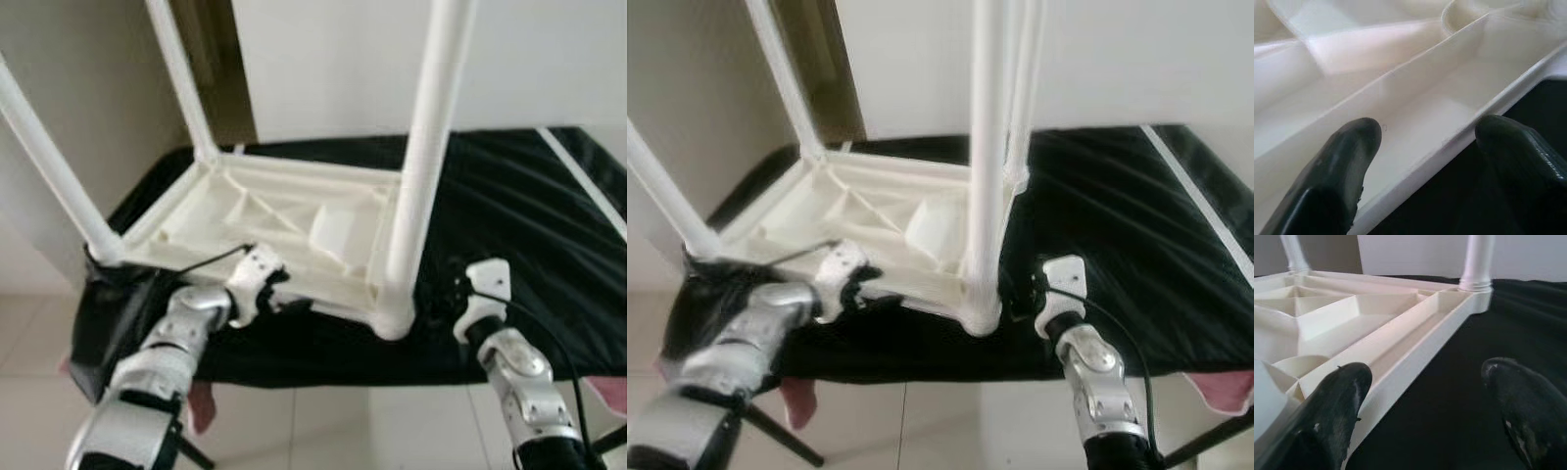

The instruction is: Building children table

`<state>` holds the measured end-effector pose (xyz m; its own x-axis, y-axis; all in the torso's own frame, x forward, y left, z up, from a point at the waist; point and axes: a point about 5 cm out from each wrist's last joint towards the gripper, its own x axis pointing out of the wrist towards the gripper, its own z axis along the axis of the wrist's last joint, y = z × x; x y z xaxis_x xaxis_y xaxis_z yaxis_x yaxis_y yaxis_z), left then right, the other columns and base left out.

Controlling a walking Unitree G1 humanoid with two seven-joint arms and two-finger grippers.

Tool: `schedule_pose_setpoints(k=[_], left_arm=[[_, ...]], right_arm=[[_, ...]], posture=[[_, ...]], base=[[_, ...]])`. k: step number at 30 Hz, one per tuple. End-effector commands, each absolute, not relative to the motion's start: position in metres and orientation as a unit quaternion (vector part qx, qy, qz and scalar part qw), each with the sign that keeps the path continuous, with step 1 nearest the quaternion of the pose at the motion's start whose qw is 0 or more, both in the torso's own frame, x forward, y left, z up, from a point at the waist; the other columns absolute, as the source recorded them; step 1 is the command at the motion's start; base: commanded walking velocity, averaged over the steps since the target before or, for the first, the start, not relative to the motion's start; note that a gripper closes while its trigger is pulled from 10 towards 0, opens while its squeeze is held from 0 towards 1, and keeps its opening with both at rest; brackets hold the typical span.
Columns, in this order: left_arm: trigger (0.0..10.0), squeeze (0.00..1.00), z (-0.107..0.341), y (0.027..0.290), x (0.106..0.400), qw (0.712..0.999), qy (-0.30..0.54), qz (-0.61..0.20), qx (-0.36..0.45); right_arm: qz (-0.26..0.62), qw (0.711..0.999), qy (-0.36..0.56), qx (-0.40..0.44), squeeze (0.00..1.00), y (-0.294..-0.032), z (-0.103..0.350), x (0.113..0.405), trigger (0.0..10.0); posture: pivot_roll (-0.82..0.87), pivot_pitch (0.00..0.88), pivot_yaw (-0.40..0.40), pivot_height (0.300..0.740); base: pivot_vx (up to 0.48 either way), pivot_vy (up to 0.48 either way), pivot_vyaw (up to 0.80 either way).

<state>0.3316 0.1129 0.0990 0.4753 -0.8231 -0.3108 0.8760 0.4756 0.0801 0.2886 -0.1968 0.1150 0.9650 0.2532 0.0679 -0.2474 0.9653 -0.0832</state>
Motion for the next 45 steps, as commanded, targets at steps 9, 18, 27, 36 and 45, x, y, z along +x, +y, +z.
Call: schedule_pose_setpoints(k=[9,18,27,36,45], left_arm=[[10.0,0.0,0.107,0.099,0.303,0.815,0.063,-0.576,0.003],[10.0,0.0,0.124,0.084,0.297,0.91,-0.067,-0.41,0.013],[10.0,0.0,0.139,0.063,0.278,0.9,-0.145,-0.408,0.056],[10.0,0.0,0.142,0.058,0.273,0.884,-0.145,-0.436,0.085],[10.0,0.0,0.146,0.063,0.272,0.884,-0.134,-0.443,0.056]], right_arm=[[0.113,0.992,-0.039,-0.028,0.0,-0.198,0.113,0.288,10.0],[0.051,0.998,-0.046,-0.001,0.0,-0.209,0.11,0.281,10.0],[0.085,0.996,-0.035,-0.004,0.0,-0.228,0.112,0.263,10.0],[0.153,0.987,0.013,-0.054,0.0,-0.243,0.117,0.253,10.0],[0.255,0.965,0.039,-0.048,0.0,-0.235,0.13,0.244,10.0]], posture=[[-0.01,0.01,0.048,0.74],[-0.01,0.026,0.033,0.74],[-0.01,0.037,0.008,0.74],[-0.03,0.042,0.003,0.74],[-0.03,0.038,-0.012,0.74]], base=[[0.0,0.0,0.0],[0.0,0.0,0.0],[0.0,0.0,0.0],[0.0,0.0,0.0],[0.0,0.0,0.0]])
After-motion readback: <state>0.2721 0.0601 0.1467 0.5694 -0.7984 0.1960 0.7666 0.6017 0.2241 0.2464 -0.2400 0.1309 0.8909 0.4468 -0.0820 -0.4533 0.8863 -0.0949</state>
